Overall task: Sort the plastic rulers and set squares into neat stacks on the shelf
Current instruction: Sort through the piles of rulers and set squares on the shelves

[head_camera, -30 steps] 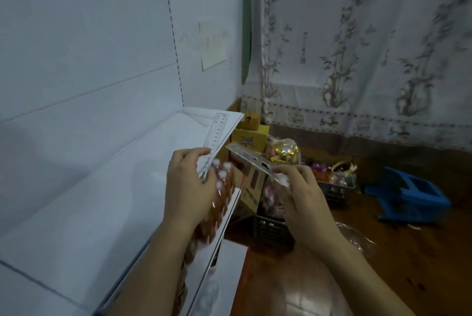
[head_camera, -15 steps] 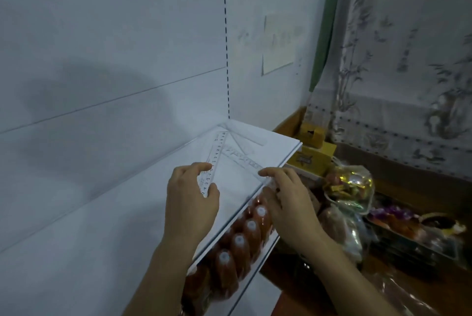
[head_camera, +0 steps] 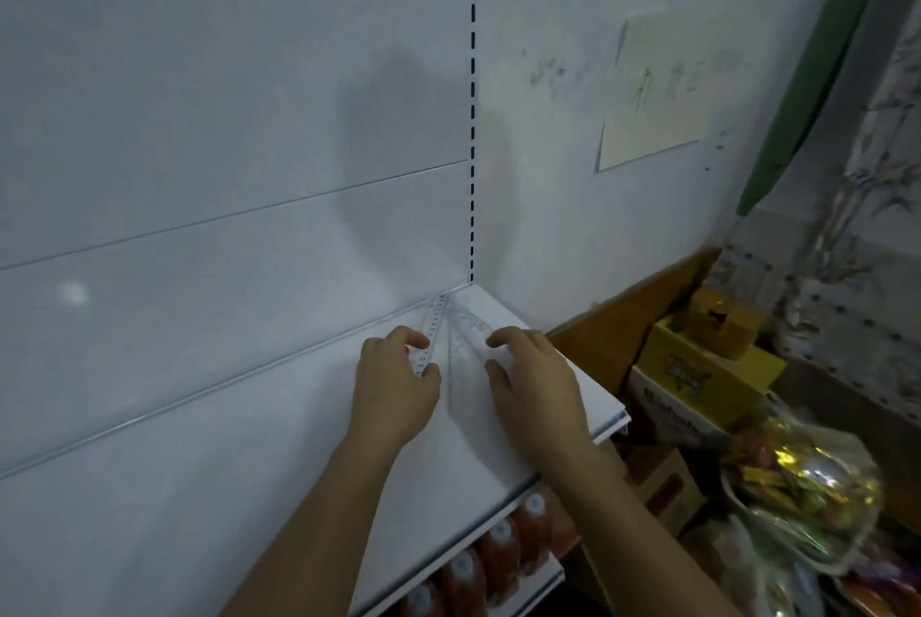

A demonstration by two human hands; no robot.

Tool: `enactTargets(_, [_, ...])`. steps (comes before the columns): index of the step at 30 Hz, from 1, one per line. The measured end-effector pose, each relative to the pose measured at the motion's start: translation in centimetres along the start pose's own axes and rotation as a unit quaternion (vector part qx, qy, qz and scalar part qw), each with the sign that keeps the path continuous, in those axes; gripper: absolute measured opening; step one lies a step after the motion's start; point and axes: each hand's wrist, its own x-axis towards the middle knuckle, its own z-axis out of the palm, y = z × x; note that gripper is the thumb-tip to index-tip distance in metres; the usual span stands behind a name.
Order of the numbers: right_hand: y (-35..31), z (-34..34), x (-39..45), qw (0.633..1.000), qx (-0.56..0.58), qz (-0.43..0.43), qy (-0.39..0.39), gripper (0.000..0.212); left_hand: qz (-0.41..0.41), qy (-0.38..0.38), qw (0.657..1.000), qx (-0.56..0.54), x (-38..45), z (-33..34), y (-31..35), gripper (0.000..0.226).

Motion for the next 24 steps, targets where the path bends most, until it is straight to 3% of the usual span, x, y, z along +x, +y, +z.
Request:
enactTargets(5, [0.8,0.8,1.2,0.999,-0.022,-0.015,-0.047,0.03,0.025,0.035,0.998,0.035,0.9,1.8,-0.5,0.025])
enactTargets(10, [0.8,1.0,1.1,0.997,-0.025,-0.026,-0.073,0.035,0.045,0.043,0.998,0.001,1.1,1.2,-1.1,0.007])
enactTargets(16, [0.8,0.1,1.0,0.998,0.022,-0.029,-0.06,0.032,0.043,0.005,0.998,-0.037,0.8,0.2,-1.5,0.022])
enactTargets(21, [0.5,-0.9,0.9,0.992,0.001,-0.075,-0.104,0.035,0.073,-0.03,0.994,0.071,-0.6,-1.9,-2.1,0.032])
enactTargets(24, [-0.3,-1.5,1.1,0.981,-0.037,-0.134,-0.133,0.037,0.083,-0.014,0.984,0.155,-2.0,-5.1,-3.8,0.035])
